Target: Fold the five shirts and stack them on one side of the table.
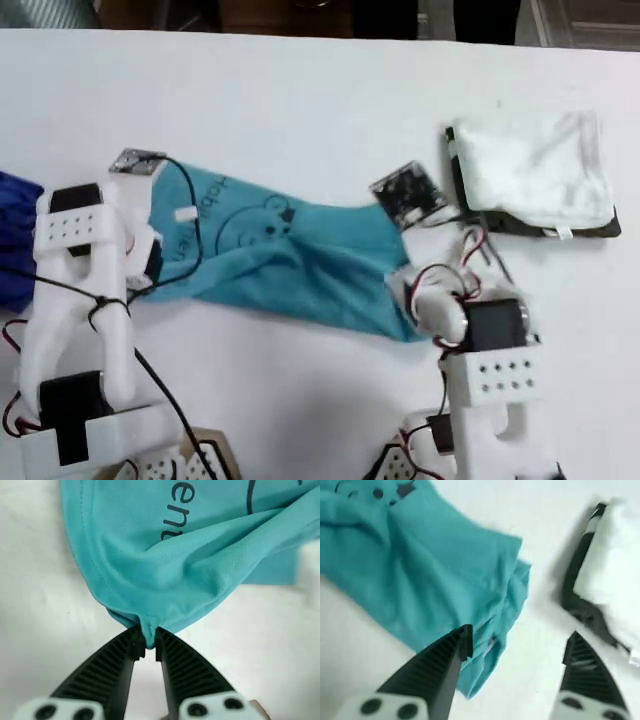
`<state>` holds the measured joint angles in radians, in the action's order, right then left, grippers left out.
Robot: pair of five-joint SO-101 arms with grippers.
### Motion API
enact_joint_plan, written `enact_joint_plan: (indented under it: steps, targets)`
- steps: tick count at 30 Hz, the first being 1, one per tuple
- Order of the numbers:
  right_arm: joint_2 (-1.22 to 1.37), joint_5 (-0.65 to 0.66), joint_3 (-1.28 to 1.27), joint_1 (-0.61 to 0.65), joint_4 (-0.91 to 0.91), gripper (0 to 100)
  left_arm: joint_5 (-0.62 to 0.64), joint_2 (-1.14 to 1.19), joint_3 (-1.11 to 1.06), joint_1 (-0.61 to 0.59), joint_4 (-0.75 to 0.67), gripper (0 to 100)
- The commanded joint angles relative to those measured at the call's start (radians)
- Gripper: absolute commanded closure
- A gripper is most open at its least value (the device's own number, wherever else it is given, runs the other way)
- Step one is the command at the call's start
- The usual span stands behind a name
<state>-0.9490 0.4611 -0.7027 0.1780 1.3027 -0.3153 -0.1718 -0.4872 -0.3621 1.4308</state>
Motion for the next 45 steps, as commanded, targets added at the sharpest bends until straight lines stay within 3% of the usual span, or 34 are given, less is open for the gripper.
enact_joint_plan:
  steps: [1, 6, 14, 21, 29, 33, 45]
  targets:
    - [0.05, -0.003, 0.13, -0.039, -0.079, 74.8, -0.002, -0.005, 0.007, 0.003, -0.008, 97]
    - [0.363, -0.084, 0.23, -0.062, -0.163, 75.2, 0.0, -0.005, 0.005, 0.003, -0.017, 97]
    - [0.911, -0.238, 0.578, -0.053, -0.153, 75.2, 0.002, -0.005, -0.013, 0.003, -0.051, 97]
    - [1.25, -0.244, 0.927, -0.054, 0.077, 75.2, 0.0, -0.005, -0.013, 0.003, -0.051, 97]
    - [1.46, -0.244, 1.232, -0.051, 0.162, 75.2, 0.0, -0.005, -0.012, 0.003, -0.051, 97]
    - [1.534, -0.315, 1.353, -0.03, 0.189, 75.2, 0.0, -0.005, -0.012, 0.003, -0.051, 97]
    - [1.676, -0.282, 1.379, 0.051, 0.415, 75.4, -0.006, -0.005, -0.012, 0.003, -0.066, 97]
